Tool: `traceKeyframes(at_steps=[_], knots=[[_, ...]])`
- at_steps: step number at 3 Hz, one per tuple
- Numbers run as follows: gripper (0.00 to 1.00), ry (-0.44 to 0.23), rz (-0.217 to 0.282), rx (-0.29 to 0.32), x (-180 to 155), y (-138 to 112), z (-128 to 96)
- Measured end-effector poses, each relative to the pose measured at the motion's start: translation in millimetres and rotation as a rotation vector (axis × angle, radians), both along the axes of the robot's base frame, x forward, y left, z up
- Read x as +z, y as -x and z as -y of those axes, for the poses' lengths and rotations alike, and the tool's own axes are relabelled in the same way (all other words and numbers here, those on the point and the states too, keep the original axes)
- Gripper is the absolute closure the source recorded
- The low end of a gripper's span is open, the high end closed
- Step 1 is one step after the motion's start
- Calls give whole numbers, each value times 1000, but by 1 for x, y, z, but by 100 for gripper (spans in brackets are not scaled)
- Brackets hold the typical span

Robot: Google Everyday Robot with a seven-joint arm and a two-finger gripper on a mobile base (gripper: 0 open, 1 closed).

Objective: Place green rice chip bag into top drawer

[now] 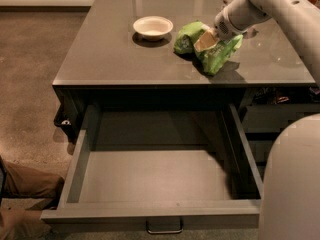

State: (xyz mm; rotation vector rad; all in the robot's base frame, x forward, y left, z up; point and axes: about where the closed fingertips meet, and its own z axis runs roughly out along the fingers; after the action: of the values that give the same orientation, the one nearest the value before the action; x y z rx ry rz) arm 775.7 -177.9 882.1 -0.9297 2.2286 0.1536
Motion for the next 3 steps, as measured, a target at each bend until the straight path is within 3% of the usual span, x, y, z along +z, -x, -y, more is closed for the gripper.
traceKeyframes(at_steps=[1, 2, 3], knots=[[88, -7, 31, -9, 8, 18, 7], [100, -23, 80, -3, 21, 54, 12], [100, -49, 116, 33, 35, 96, 17]])
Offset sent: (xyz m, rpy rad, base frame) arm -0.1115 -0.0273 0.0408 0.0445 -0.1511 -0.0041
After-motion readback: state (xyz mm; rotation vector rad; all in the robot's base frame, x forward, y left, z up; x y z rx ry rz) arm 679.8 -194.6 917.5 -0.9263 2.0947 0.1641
